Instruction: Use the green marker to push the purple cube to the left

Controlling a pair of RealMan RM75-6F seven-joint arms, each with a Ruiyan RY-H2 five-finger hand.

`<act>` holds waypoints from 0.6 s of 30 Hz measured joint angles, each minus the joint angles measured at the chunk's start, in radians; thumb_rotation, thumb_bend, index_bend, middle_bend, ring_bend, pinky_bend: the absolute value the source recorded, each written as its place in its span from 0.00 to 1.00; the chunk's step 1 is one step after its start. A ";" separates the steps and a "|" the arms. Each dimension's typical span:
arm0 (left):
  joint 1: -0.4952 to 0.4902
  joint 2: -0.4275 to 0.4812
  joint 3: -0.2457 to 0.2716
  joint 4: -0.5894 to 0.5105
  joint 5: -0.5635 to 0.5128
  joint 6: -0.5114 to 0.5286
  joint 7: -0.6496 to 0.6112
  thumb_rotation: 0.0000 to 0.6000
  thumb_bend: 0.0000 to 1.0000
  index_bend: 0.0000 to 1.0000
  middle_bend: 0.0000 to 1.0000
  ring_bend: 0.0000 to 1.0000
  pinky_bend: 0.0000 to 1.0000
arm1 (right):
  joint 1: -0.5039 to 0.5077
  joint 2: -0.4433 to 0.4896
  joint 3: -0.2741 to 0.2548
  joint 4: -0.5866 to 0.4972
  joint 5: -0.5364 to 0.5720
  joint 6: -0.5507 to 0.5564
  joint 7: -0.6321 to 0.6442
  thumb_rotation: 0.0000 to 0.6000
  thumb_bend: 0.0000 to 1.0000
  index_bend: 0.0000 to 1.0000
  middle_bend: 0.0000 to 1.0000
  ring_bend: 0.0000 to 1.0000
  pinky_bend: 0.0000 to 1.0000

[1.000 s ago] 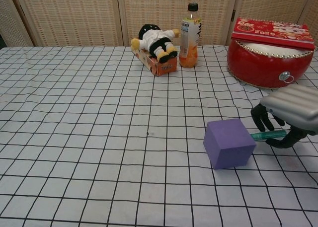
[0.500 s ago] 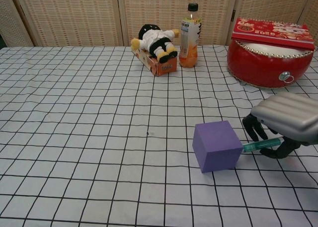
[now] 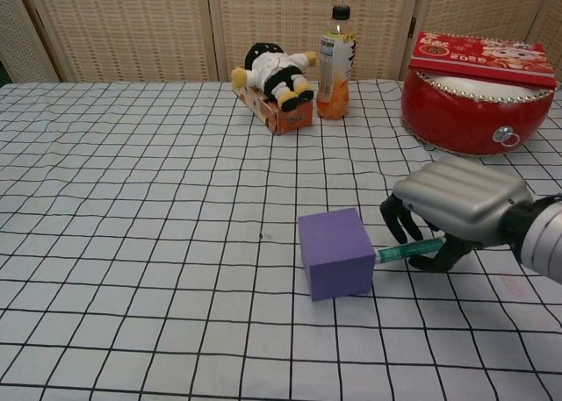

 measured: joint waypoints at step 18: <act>0.001 0.012 -0.003 0.005 -0.007 0.000 -0.037 1.00 0.36 0.00 0.00 0.00 0.06 | 0.189 -0.225 0.115 0.099 0.170 -0.038 -0.105 1.00 0.52 0.93 0.77 0.55 0.39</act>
